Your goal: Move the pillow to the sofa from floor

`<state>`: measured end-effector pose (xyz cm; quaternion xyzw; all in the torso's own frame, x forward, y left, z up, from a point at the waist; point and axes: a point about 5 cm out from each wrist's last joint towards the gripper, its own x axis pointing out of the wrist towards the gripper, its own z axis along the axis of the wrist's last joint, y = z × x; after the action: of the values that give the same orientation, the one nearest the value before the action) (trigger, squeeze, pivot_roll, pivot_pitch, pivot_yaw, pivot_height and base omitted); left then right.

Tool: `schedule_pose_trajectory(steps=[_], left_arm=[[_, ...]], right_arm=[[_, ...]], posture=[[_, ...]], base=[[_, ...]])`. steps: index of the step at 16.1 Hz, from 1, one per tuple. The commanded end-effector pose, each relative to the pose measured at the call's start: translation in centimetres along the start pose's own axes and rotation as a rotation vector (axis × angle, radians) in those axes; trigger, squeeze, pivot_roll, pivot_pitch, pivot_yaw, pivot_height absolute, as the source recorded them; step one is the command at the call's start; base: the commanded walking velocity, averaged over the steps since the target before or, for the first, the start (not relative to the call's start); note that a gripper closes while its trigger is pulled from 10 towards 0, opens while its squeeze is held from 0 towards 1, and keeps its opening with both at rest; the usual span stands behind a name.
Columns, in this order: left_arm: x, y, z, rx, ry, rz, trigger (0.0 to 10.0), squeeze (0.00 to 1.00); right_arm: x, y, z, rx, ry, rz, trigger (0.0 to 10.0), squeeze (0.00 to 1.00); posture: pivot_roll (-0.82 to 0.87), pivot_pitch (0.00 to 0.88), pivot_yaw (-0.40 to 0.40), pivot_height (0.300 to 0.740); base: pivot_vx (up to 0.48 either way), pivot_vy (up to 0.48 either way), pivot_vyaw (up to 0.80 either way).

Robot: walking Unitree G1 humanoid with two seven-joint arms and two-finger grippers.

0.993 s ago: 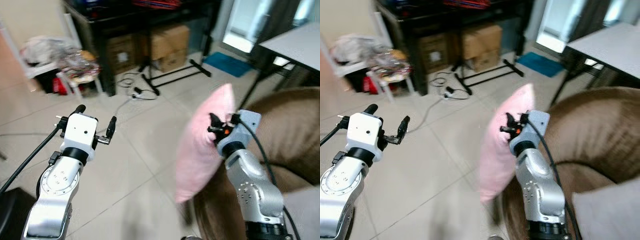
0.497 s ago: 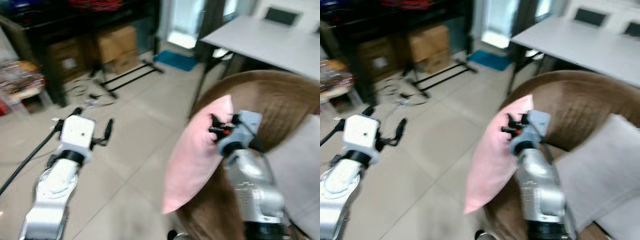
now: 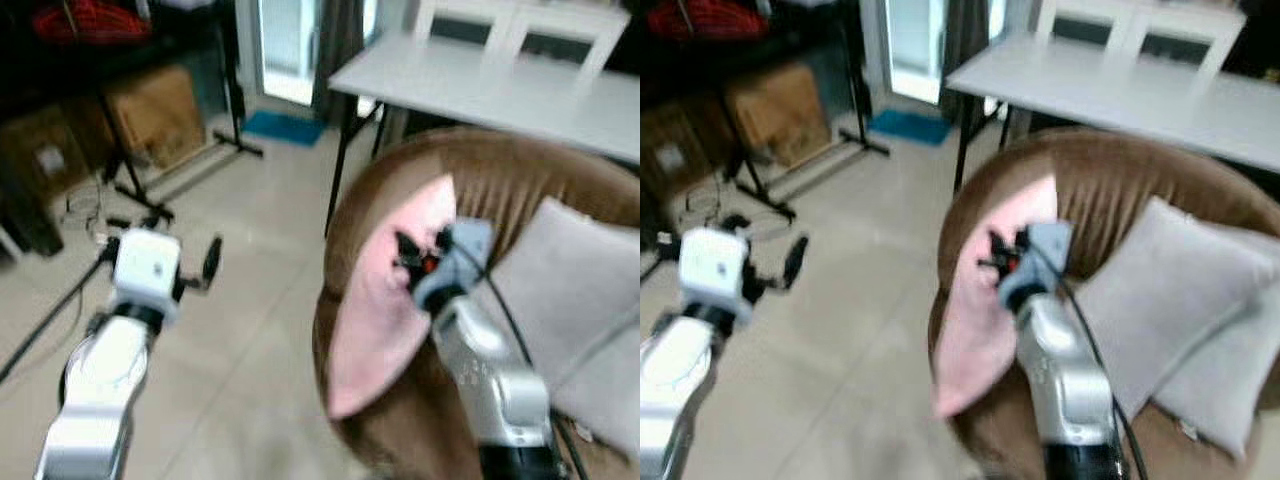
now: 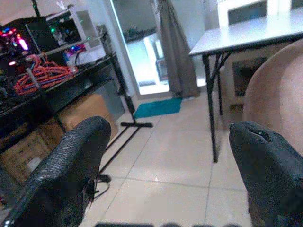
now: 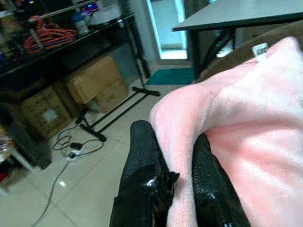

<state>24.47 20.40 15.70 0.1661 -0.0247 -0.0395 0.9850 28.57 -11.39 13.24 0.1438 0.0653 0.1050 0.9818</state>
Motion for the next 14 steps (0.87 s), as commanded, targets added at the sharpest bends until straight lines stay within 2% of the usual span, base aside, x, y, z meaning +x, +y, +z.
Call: schedule_pose_trajectory(steps=[1, 7, 14], left_arm=[[0.2, -0.5, 0.6, -0.011, -0.025, -0.017, 10.0, 0.0], [0.0, -0.5, 0.5, -0.015, -0.023, -0.016, 10.0, 0.0], [-0.3, -0.8, 0.1, -0.003, 0.01, -0.066, 10.0, 0.0]], right_arm=[[0.1, -0.3, 1.4, -0.022, -0.054, 0.0, 10.0, 0.0], [0.2, 0.0, 1.9, -0.053, -0.072, 0.026, 10.0, 0.0], [1.0, -0.1, 2.9, -0.064, -0.092, 0.018, 10.0, 0.0]], posture=[[-0.01, 0.0, 0.009, 0.74], [0.0, 0.0, 0.001, 0.74], [0.01, 0.0, -0.016, 0.74]], base=[[0.281, 0.0, -0.8], [0.284, 0.0, -0.8], [0.232, 0.0, 0.0]])
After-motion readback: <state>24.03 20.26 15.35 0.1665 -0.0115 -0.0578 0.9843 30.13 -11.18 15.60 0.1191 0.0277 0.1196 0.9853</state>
